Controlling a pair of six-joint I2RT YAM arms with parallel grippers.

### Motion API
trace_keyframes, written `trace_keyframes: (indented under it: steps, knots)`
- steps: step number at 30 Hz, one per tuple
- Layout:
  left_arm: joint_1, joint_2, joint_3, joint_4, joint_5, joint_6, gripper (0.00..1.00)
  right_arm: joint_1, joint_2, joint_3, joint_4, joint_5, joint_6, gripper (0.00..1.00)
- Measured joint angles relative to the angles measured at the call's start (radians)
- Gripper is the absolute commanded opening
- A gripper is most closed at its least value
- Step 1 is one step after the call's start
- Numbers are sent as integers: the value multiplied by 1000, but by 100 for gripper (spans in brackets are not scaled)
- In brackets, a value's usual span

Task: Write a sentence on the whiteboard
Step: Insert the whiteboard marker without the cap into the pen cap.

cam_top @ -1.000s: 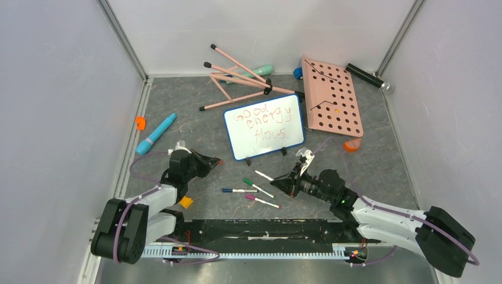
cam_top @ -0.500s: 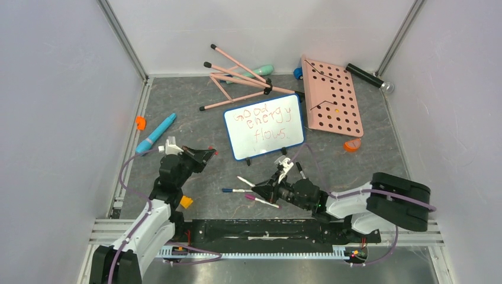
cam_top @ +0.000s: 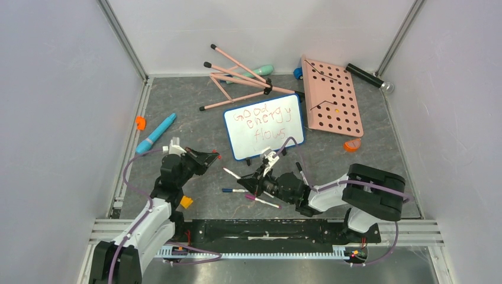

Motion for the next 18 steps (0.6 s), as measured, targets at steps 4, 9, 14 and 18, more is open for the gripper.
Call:
trace_keyframes:
  steps: [4,9,14,18]
  knots:
    - [4,-15,-10,0,5,0,2,0,35,29,-1,8,-8,0]
    - [4,-62,-19,-5,5,0,2,0,49,41,-5,16,-10,0]
    - [4,-83,-27,-7,9,0,2,0,50,55,-20,19,-11,0]
    - [4,-101,-35,-11,22,0,2,-3,50,57,-22,19,-11,0]
